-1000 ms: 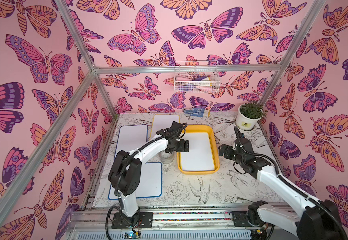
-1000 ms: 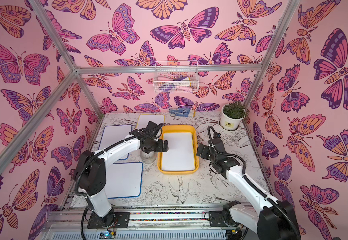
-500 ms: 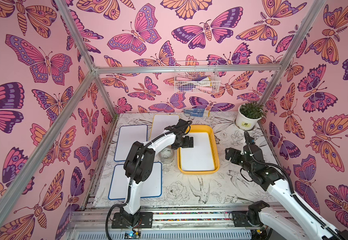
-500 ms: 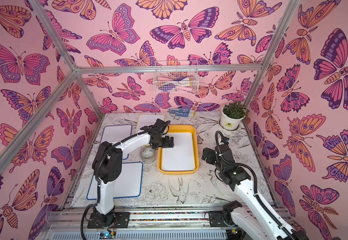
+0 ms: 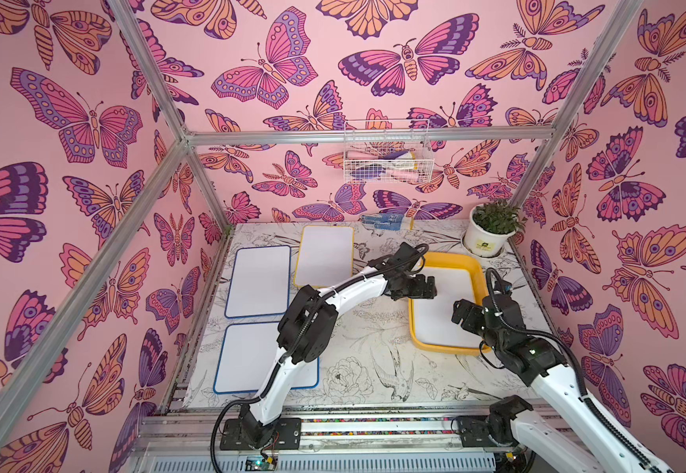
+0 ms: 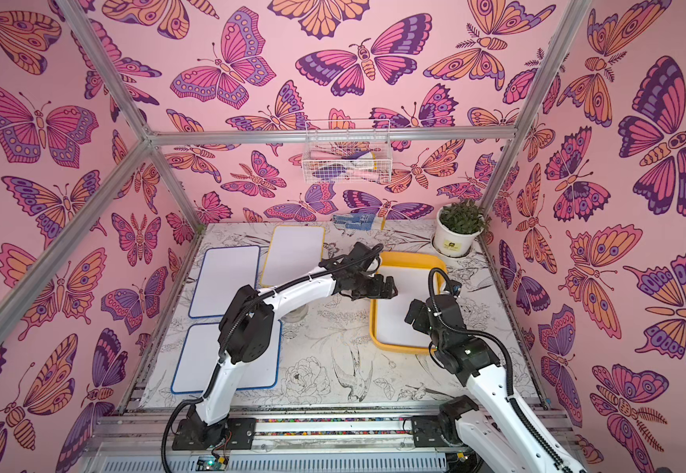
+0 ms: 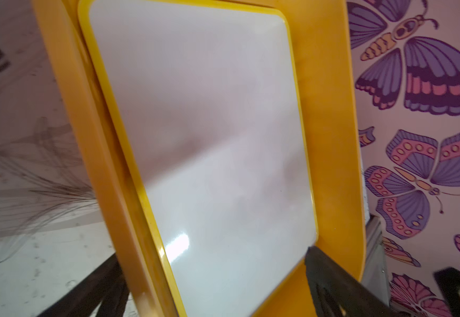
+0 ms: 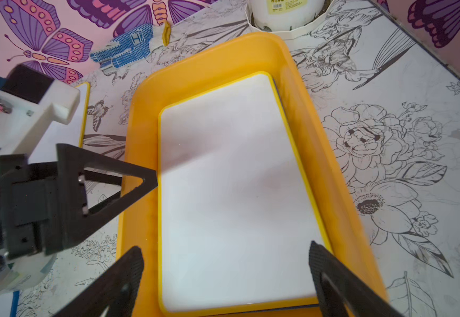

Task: Put the whiteboard into the storage box
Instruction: Move the storage box to the center of the board.

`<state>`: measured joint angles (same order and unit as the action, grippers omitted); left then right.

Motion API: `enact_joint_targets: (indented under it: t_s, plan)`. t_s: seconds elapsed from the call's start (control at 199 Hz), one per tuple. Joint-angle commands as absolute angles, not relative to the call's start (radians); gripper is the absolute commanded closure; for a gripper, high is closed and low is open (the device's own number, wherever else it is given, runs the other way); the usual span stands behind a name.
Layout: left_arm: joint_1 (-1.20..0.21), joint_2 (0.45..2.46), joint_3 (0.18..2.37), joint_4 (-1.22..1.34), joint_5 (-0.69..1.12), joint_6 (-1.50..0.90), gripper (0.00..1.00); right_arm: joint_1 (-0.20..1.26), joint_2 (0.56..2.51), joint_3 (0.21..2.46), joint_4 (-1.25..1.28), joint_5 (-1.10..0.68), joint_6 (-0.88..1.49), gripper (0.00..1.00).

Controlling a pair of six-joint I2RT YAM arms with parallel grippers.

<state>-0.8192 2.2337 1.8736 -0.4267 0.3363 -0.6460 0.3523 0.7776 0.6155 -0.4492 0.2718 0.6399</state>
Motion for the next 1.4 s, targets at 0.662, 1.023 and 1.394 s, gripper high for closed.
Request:
enact_joint_targets:
  t_s: [0.662,1.023,1.394]
  plan:
    - [-0.484,1.583,1.304,-0.503,0.238,-0.584,0.03,0.628,1.427,0.884,-0.322,0.396,0.627,0.05]
    - [-0.440,1.498,1.198,-0.602,0.187,-0.554,0.02,0.598,1.550,0.944,-0.439,0.535,0.605,0.05]
    - [-0.390,1.508,1.117,-0.645,0.144,-0.573,0.02,0.419,1.372,0.806,-0.368,0.402,0.574,0.05]
